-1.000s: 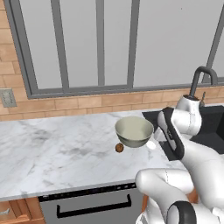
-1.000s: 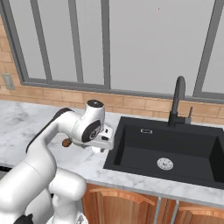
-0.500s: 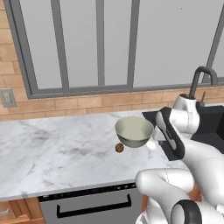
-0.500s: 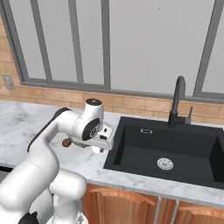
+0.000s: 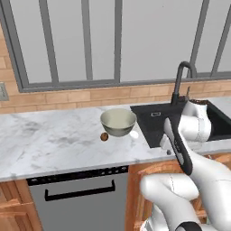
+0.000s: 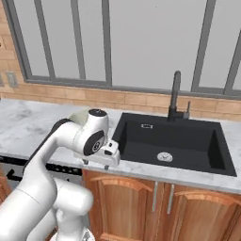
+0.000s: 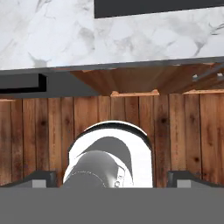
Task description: Gather the eggs and milk located in the vicinity of the sink area and place them right next to the bowl.
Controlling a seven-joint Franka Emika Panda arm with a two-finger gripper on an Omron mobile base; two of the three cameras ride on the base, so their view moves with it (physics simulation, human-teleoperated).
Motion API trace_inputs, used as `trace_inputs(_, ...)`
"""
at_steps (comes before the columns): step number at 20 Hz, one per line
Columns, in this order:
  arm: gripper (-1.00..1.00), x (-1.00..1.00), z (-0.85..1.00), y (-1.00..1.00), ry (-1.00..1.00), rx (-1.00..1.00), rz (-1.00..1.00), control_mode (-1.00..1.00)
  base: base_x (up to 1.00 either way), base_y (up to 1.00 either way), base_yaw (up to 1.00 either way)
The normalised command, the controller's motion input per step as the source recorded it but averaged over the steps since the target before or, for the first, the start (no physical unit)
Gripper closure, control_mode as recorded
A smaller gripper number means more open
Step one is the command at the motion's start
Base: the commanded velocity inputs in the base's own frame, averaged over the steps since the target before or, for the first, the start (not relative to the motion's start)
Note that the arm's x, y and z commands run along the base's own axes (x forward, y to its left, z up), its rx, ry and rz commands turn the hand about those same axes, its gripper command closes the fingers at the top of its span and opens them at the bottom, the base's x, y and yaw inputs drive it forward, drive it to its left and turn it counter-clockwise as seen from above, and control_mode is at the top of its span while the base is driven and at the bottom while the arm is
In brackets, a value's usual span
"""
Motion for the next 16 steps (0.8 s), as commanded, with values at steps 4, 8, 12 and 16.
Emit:
trace_inputs(4, -1.00, 0.00, 0.00, 0.00, 0.00, 0.00, 0.00, 1.00, -0.26, -1.00, 0.00)
trace_inputs(8, -1.00, 0.00, 0.00, 0.00, 0.00, 0.00, 0.00, 1.00, 0.04, -1.00, 0.02)
trace_inputs(12, -1.00, 0.00, 0.00, 0.00, 0.00, 0.00, 0.00, 1.00, 0.55, -1.00, 0.13)
trace_inputs(16, -1.00, 0.00, 0.00, 0.00, 0.00, 0.00, 0.00, 1.00, 0.62, -1.00, 0.16)
